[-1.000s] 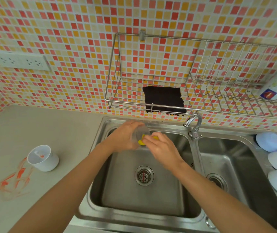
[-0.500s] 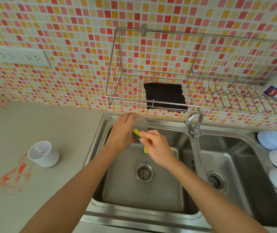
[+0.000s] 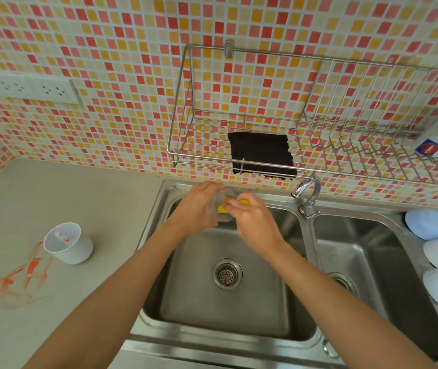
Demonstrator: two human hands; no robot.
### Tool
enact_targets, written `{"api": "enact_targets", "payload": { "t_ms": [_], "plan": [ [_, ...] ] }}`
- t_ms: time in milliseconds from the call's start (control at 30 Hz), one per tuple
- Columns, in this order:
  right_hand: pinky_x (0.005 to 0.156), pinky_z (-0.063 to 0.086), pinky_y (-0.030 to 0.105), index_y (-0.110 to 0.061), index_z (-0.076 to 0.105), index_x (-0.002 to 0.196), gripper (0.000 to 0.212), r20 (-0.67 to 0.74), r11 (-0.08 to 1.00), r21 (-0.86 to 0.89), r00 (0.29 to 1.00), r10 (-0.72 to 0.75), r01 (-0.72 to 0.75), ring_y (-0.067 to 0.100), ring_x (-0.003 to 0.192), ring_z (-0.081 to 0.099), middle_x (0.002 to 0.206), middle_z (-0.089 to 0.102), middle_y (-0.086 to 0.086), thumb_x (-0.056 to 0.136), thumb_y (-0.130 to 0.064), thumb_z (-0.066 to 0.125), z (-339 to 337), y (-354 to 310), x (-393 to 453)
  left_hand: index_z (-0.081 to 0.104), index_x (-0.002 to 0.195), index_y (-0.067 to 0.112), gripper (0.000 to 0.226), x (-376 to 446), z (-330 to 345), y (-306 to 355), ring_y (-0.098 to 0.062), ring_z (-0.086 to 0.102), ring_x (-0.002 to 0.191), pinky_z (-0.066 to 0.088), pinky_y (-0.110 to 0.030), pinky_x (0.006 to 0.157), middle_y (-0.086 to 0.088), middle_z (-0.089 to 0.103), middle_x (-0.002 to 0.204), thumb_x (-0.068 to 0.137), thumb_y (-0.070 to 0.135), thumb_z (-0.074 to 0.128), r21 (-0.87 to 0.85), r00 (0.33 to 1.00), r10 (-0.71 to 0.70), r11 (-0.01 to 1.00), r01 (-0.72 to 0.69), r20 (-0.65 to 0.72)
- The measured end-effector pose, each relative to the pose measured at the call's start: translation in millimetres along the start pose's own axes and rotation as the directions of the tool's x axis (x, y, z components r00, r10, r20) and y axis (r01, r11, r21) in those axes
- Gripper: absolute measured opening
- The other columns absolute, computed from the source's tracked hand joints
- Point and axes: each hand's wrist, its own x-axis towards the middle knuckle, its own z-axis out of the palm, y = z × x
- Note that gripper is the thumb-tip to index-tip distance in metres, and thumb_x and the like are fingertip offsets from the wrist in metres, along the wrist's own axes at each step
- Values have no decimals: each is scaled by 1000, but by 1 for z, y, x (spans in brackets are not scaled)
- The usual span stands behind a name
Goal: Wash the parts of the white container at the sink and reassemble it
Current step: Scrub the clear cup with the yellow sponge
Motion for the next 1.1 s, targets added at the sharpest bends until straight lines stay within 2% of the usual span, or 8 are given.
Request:
{"api": "enact_targets", "payload": {
  "t_ms": [100,200,300,367,500,767,967,1100],
  "plan": [
    [87,43,22,-20,71,111,32,119,848,389,932,341,-360,17,93,56,105,65,2,87,-4,59,0,-23,-6,51,132,12,74,1,-2,-5,-19,44,125,24,-23,107,-2,54,132,65,15,83,43,1000,-3,999,1,31],
    [81,38,12,-24,70,113,27,254,652,551,849,463,-520,13,92,60,105,62,1,91,-13,59,-3,-27,-9,49,134,14,76,-1,-4,-4,-19,42,127,19,-19,103,-2,52,135,66,16,84,62,999,1,998,-4,52],
    [87,39,16,-24,69,115,30,284,794,443,905,316,-416,15,97,58,108,64,1,90,-10,60,-8,-16,-13,48,134,14,72,-5,-2,-1,-19,42,129,19,-18,102,-2,51,137,70,15,81,83,997,-2,997,-4,72],
    [89,47,29,-21,70,113,38,234,973,195,969,80,-127,19,100,56,111,68,-3,82,0,63,-8,-1,-12,49,134,11,65,-6,0,3,-21,44,127,20,-16,101,-5,53,135,74,11,75,45,997,3,999,-7,82],
    [90,47,36,-16,66,114,44,160,983,-75,975,-154,167,22,110,54,119,65,-6,71,-3,69,-21,19,-11,49,134,9,70,-5,-4,11,-19,47,124,22,-14,99,-5,54,133,71,13,78,-11,991,2,1000,-1,131],
    [79,47,31,-17,67,101,28,57,989,-106,994,-98,104,21,99,56,106,66,-8,75,-5,70,-7,11,-27,41,140,9,82,1,-2,13,-19,43,130,28,-21,105,-4,48,140,67,11,79,-73,976,-41,996,58,213],
    [83,48,28,-20,65,104,22,-55,993,-40,992,111,-113,18,98,55,103,66,-13,84,-11,67,-2,-3,-29,30,144,13,103,-21,20,8,-21,32,131,26,-30,111,-5,39,142,61,35,86,80,996,-91,993,92,-9],
    [80,48,29,-17,65,100,14,-81,971,150,976,202,-188,19,94,54,96,67,-11,89,-11,61,1,-30,-32,49,130,9,87,-24,32,4,-25,50,117,40,-34,100,-7,56,126,59,45,84,175,981,-111,975,139,-160]
  ]
}}
